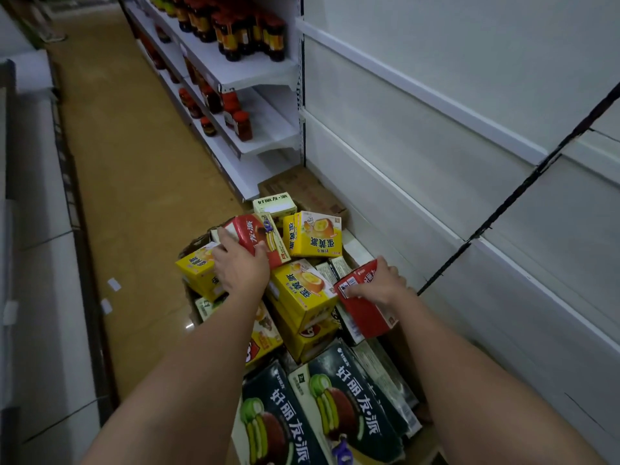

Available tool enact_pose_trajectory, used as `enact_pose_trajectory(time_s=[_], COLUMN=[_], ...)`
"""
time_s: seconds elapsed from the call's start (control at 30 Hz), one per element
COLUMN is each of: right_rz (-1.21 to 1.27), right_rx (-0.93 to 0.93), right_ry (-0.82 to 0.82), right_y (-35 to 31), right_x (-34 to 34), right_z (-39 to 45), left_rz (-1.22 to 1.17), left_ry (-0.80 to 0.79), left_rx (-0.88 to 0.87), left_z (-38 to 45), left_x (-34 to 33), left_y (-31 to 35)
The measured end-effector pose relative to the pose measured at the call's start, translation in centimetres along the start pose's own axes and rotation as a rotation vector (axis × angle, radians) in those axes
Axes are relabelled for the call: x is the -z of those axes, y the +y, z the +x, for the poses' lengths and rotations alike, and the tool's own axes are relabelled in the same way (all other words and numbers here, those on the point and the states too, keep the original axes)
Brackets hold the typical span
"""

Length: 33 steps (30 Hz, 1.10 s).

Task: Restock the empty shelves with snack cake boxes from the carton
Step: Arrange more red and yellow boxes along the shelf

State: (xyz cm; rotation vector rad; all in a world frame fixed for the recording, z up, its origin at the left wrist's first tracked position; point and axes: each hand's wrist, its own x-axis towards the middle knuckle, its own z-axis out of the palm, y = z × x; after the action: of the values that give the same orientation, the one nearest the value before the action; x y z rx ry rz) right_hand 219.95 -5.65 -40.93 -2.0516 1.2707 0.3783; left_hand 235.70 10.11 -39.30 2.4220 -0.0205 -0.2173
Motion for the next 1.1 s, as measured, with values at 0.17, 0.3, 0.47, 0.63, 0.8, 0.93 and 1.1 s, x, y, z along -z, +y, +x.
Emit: enact_pose_trajectory(time_s=[0.17,0.3,0.47,0.63,0.8,0.93,1.1], right_rz=[0.024,0.082,0.388,0.767,0.754,0.739,0.590], right_rx=[-0.014,0.038,0.067,0.172,0.217,0.154,0.230], right_ry=[0.067,0.119,0.087,-0.093,-0.235,-0.499,-0.771], right_y=[-0.1,-0.7,-2.0,-4.1,-9.9,-13.1,-15.1], right_x=[0.8,2.8,4.1,0.9,-0.6,-4.3,-7.6], right_z=[-0.8,-1.3,-2.3,2.3,-5.9,-9.4,-15.3], left_rz=[-0.062,-0.091,-0.147,-0.161,-0.187,-0.216,-0.376], left_ry=[0.066,0.117,0.222,0.234,0.248,0.259,0.359], left_rx=[0.020,0.014,0.019,0.046,0.077,0.197,0.338], left_z=[-1.5,-2.9,-4.9,-7.4,-10.0,-11.3,-12.7], left_x=[0.9,1.8,3.7,5.4,8.0,11.2,16.8], left_y=[0.9,1.2,1.5,1.0,-1.2,-4.7,-11.2])
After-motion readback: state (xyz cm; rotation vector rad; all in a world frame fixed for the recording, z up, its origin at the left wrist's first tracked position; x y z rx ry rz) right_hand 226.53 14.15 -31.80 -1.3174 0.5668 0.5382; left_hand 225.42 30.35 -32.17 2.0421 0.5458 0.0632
